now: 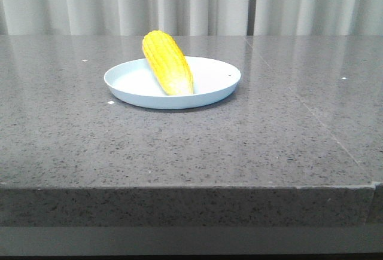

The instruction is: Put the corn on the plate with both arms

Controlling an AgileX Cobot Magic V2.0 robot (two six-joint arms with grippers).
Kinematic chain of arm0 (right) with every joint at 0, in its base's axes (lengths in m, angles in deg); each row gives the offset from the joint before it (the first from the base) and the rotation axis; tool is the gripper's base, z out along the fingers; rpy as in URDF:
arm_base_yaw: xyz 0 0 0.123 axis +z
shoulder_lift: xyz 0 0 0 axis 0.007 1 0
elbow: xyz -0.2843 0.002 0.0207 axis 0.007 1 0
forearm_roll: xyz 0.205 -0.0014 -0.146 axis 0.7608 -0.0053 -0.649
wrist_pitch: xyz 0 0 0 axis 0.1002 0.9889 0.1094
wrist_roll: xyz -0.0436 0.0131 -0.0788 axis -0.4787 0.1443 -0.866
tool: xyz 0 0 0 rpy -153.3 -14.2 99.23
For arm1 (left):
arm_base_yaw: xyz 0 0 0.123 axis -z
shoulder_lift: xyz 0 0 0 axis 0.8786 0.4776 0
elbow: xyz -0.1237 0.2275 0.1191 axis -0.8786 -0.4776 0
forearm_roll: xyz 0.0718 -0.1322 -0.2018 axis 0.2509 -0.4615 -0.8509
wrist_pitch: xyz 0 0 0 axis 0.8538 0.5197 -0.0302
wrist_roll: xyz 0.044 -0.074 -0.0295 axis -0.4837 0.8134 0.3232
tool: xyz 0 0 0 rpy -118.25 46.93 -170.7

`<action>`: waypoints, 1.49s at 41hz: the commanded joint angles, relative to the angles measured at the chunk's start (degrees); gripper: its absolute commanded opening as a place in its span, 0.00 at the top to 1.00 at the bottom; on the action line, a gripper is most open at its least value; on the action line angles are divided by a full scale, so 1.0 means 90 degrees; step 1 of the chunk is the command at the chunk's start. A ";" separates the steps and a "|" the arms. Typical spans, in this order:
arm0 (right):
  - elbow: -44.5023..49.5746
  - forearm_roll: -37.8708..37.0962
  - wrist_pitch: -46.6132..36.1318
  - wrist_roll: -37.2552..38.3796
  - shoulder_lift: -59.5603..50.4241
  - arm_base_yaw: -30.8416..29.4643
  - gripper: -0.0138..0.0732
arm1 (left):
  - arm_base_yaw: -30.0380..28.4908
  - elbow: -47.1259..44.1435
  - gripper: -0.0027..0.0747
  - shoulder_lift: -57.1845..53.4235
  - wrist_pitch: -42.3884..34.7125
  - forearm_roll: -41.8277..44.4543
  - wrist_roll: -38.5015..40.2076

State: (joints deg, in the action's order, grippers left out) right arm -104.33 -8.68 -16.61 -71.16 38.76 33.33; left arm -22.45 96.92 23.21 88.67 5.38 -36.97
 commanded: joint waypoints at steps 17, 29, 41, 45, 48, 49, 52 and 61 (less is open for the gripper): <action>0.0112 -0.0101 -0.0439 -0.0071 -0.0556 0.0026 0.44 | 0.0055 0.0157 0.77 -0.0018 -0.0431 0.0009 0.0075; 0.0112 -0.0101 -0.0439 -0.0071 -0.0556 0.0026 0.93 | 0.0055 0.0157 0.99 -0.0018 -0.0398 0.0021 -0.0232; 0.0112 -0.0101 -0.0433 -0.0071 -0.0556 0.0026 0.92 | 0.0055 0.0157 0.99 -0.0018 -0.0398 0.0021 -0.0271; 0.0112 -0.0101 -0.0433 -0.0071 -0.0556 0.0026 0.92 | 0.0055 0.0157 0.99 -0.0018 -0.0398 0.0021 -0.0271; 0.0112 -0.0101 -0.0433 -0.0071 -0.0556 0.0026 0.92 | 0.0055 0.0157 0.99 -0.0018 -0.0398 0.0021 -0.0271; 0.0112 -0.0101 -0.0433 -0.0071 -0.0556 0.0026 0.92 | 0.0055 0.0157 0.99 -0.0018 -0.0398 0.0021 -0.0271; 0.0112 -0.0101 -0.0441 -0.0077 -0.0556 0.0026 0.92 | 0.0055 0.0157 0.99 -0.0018 -0.0398 0.0021 -0.0271; 0.0112 -0.0101 -0.0433 -0.0077 -0.0556 0.0026 0.92 | 0.0055 0.0137 0.99 -0.0018 -0.0440 0.0021 -0.0271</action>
State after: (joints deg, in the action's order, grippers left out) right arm -102.14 -8.68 -16.61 -71.18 33.44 33.33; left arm -22.45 96.92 23.21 88.67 5.42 -39.32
